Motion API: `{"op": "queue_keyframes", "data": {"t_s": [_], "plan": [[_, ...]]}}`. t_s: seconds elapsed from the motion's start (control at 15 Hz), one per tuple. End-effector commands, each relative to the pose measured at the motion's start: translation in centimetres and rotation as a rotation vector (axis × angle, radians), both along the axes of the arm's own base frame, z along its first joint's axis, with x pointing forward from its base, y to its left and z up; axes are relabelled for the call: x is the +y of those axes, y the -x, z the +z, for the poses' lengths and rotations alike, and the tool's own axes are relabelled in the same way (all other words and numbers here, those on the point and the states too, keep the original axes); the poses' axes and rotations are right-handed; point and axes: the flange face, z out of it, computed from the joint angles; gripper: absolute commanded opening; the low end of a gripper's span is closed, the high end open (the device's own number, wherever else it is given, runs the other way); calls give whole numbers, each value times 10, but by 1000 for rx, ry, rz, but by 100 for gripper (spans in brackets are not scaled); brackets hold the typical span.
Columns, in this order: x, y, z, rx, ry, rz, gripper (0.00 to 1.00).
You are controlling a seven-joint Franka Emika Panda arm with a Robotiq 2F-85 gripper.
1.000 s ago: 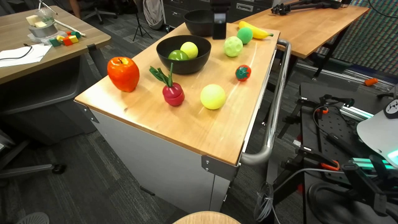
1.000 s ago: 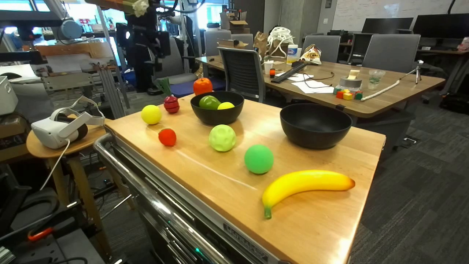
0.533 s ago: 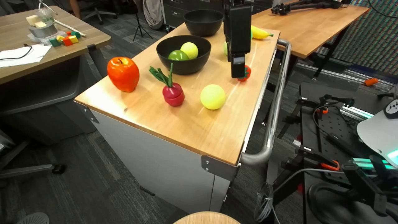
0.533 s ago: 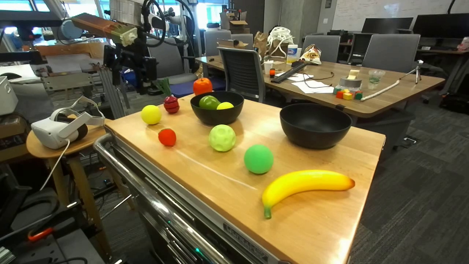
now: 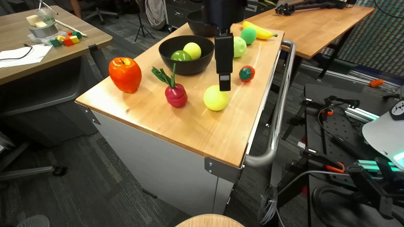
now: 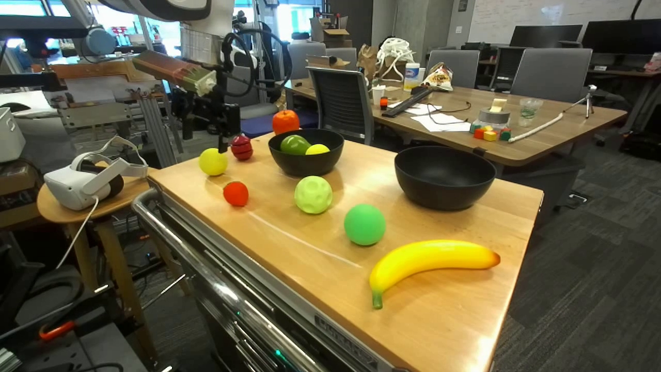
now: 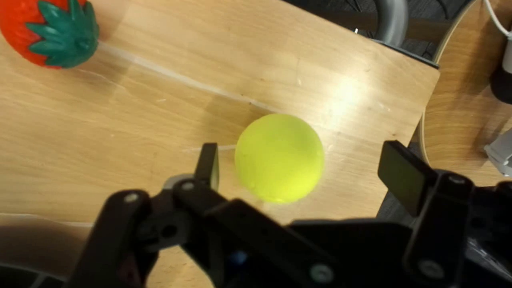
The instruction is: Pick up all the fruit plush toy from the table and put them in the two black bowl
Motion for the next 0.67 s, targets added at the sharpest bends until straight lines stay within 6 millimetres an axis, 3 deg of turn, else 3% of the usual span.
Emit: {"op": "queue_keyframes", "data": {"t_s": [0.0, 0.13, 0.2, 0.27, 0.6], "plan": [[-1, -13, -15, -7, -12, 3, 100], [-1, -15, -24, -5, -11, 5, 100], [0, -16, -27, -3, -10, 8, 75], [0, -16, -29, 0, -9, 11, 74], [-8, -17, -25, -10, -49, 2, 35]]}}
